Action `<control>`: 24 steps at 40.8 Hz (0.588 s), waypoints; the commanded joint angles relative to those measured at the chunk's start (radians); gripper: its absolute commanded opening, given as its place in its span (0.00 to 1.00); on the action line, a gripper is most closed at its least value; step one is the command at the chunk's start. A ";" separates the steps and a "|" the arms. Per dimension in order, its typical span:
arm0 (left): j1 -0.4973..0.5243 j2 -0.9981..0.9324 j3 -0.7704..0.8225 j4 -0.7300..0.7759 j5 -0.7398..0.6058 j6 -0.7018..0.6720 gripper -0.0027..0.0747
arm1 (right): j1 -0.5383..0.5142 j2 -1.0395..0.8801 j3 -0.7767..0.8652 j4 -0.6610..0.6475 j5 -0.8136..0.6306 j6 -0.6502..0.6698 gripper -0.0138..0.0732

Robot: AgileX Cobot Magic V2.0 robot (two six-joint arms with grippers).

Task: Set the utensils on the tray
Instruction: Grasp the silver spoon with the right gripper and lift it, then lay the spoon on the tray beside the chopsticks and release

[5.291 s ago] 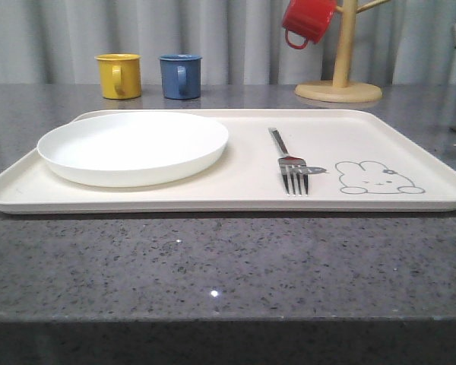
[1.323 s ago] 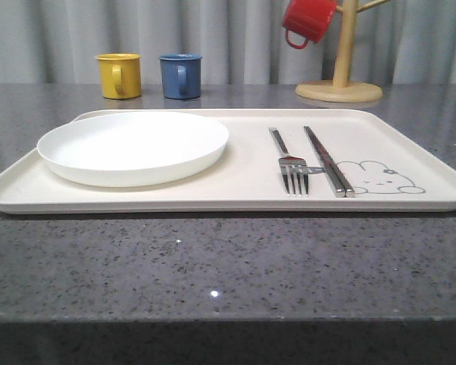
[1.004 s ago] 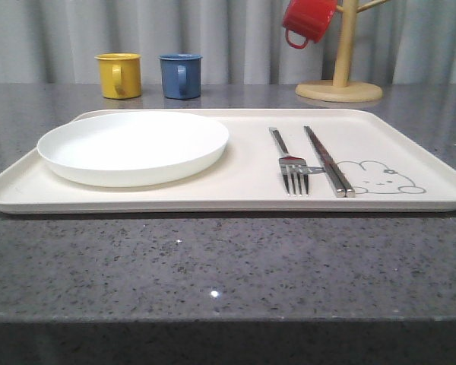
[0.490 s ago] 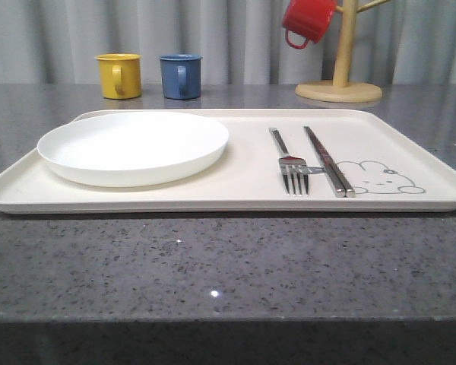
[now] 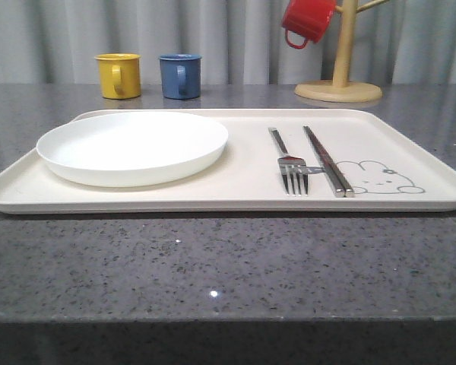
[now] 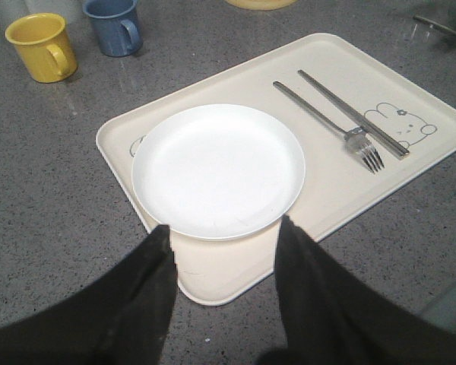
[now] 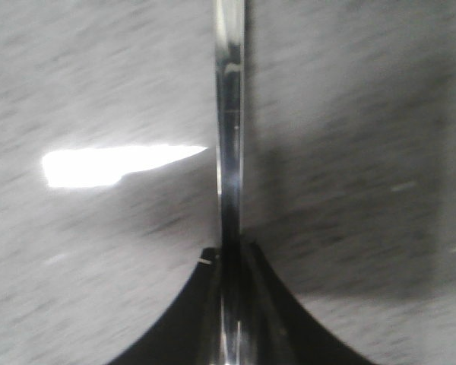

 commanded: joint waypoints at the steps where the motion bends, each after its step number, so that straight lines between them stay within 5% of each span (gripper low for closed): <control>1: -0.005 0.003 -0.025 0.003 -0.076 -0.008 0.41 | 0.053 -0.089 -0.023 0.055 0.060 -0.010 0.12; 15: -0.005 0.003 -0.025 0.003 -0.078 -0.008 0.41 | 0.334 -0.112 -0.023 0.113 0.096 0.096 0.13; 24: -0.005 0.003 -0.025 0.003 -0.078 -0.008 0.41 | 0.427 -0.074 -0.023 0.113 0.031 0.241 0.13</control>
